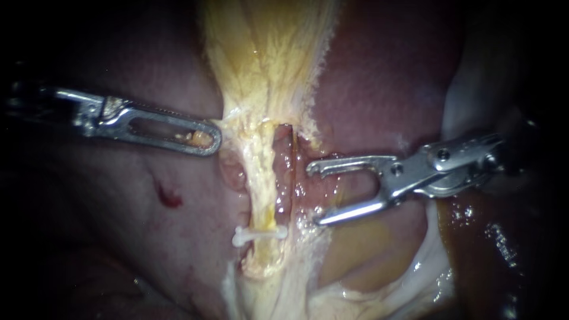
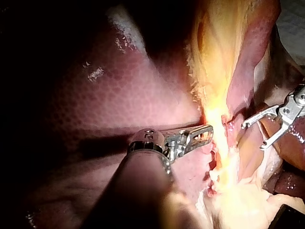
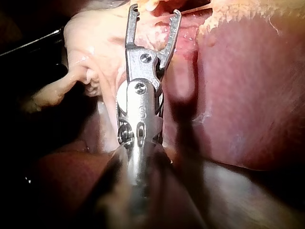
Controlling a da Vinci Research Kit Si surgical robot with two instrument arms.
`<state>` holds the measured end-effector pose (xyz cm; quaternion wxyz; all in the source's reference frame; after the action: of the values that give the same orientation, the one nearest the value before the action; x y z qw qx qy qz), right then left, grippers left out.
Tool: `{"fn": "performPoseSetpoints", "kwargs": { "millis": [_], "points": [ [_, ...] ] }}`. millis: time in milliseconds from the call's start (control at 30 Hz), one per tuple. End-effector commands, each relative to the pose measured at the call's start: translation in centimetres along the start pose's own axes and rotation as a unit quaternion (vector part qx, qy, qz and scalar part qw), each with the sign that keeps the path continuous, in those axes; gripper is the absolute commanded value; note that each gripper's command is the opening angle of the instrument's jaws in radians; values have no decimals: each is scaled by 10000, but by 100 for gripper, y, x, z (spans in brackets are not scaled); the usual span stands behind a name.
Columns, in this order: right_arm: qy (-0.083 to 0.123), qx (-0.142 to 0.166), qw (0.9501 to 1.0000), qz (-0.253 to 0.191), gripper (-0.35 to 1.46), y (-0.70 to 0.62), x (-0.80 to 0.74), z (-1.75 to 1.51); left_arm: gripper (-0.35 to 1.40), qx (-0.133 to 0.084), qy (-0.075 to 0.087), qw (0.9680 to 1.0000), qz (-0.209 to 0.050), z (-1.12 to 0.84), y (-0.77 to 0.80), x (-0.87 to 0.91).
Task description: Going back first clip left tube
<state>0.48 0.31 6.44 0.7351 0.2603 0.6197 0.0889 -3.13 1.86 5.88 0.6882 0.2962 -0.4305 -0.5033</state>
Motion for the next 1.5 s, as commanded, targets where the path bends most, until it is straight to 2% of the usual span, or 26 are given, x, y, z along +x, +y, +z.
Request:
{"fn": "performPoseSetpoints", "kwargs": {
  "millis": [33, 233, 533, 1133, 1500],
  "points": [
    [2, -21, 10000, -10, 50, 1, 3, -4, -35, 1, 1, 10000, -2, 0, 0, 0],
    [-10, -94, 9999, -69, 50, 0, 13, -20, -35, 1, 1, 10000, -1, 1, 0, 0],
    [3, -107, 9999, -70, 50, -9, 17, -17, -35, -9, -7, 10000, 3, 6, 2, 0],
    [4, -91, 9999, -72, 50, -13, 18, -17, -35, -21, 4, 10000, 71, 61, 18, 15],
    [5, -90, 9999, -69, 50, -14, 20, -17, -35, -32, 15, 10000, 84, 68, 27, 14]
  ]
}}
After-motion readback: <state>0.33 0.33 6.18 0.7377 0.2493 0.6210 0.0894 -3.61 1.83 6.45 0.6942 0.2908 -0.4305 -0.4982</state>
